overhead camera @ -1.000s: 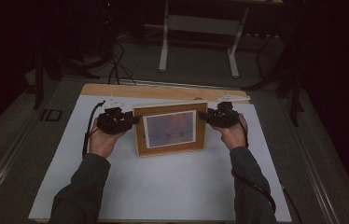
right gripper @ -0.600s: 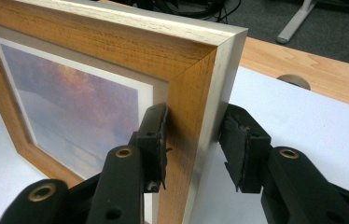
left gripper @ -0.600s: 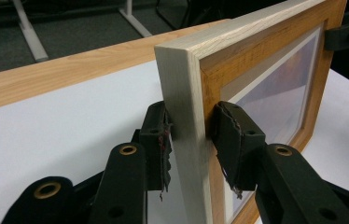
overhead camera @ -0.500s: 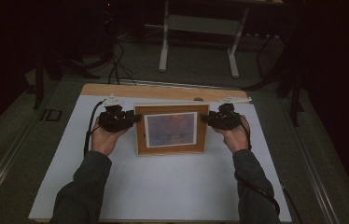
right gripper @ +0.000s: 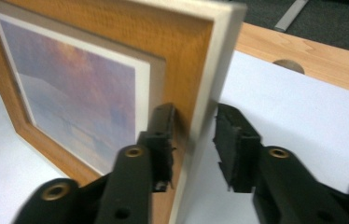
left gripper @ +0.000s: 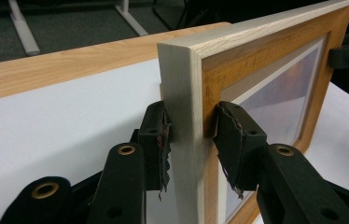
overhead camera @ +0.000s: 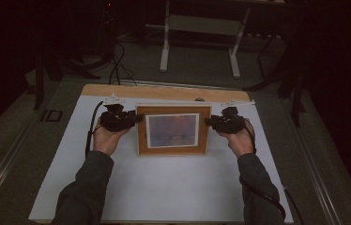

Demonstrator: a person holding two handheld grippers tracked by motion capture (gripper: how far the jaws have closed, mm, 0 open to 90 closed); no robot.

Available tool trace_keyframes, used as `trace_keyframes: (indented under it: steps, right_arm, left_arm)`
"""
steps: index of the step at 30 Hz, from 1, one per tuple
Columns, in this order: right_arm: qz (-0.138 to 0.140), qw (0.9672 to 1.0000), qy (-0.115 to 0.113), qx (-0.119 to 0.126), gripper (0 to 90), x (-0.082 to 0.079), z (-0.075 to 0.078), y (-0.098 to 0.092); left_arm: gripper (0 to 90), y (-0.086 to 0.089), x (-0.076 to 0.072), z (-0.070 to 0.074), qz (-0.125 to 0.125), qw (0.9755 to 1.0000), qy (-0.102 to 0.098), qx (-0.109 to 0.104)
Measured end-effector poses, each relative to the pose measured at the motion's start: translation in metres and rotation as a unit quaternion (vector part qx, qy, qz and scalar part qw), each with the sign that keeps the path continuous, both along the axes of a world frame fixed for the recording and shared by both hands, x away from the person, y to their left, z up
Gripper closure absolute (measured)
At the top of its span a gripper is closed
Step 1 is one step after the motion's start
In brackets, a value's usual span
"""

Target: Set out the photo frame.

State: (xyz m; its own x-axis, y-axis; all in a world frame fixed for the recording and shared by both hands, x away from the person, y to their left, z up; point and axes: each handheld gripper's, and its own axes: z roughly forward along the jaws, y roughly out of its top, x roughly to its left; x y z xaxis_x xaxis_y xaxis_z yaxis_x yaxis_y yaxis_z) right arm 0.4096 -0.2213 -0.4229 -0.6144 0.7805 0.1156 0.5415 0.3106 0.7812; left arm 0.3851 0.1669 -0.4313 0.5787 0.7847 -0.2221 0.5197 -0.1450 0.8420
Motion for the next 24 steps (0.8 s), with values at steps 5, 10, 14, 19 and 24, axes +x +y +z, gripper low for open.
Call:
trace_keyframes:
  steps: [5,10,14,19,24]
  right_arm:
    - [0.003,1.0000,0.002,0.000,71.1,-0.0004,-0.0028,-0.0021]
    - [0.006,1.0000,0.002,0.007,70.1,0.0009,-0.0043,-0.0022]
    - [0.010,0.9999,0.002,0.010,66.8,0.0006,-0.0066,-0.0009]
    - [0.016,0.9998,0.001,0.012,60.1,0.0007,-0.0079,0.0013]
    - [0.018,0.9997,0.002,0.017,49.8,0.0049,-0.0077,0.0031]
  left_arm:
    - [65.4,0.0006,0.0003,-0.0002,-0.003,1.0000,-0.002,0.001]
    - [65.6,0.0028,0.0010,-0.0004,-0.012,0.9998,-0.012,0.010]
    - [65.5,0.0046,0.0014,-0.0002,-0.009,0.9998,-0.013,0.010]
    - [65.2,0.0055,0.0021,-0.0005,-0.009,0.9998,-0.013,0.008]
    - [65.3,0.0058,0.0025,-0.0008,-0.009,0.9999,-0.011,0.005]
